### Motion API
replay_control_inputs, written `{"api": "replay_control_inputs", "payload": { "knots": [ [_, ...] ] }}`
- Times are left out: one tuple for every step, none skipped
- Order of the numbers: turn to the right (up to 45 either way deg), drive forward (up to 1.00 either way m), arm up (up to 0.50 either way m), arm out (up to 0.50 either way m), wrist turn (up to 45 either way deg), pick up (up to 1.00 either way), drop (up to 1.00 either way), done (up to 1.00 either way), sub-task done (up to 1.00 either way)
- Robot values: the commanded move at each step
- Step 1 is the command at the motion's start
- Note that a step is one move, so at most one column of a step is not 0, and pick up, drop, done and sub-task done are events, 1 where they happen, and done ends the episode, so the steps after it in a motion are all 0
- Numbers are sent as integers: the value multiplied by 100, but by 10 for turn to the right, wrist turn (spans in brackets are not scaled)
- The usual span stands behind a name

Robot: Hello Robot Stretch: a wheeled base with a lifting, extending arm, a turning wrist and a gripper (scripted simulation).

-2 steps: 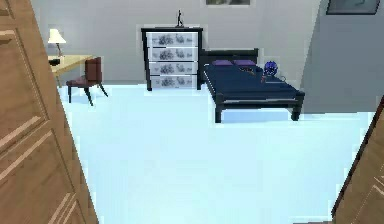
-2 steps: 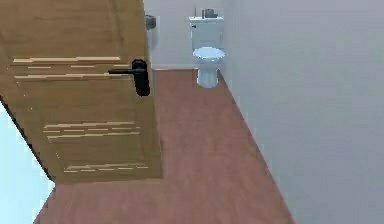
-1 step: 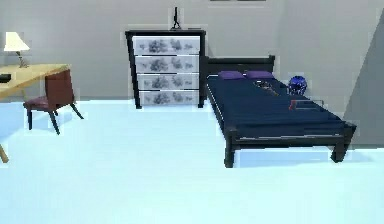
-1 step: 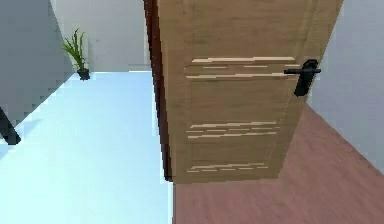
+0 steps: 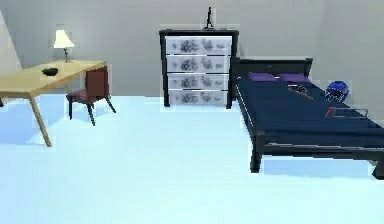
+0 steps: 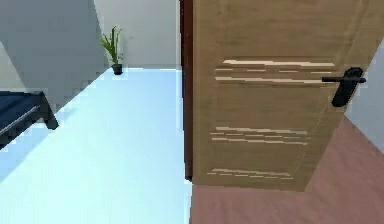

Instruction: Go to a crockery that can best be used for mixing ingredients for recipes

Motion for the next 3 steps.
{"api": "replay_control_inputs", "payload": {
  "knots": [
    [0,25,0,0,0,0,0,0,0],
    [-330,0,0,0,0,0,0,0,0],
    [0,100,0,0,0,0,0,0,0]
  ]
}}
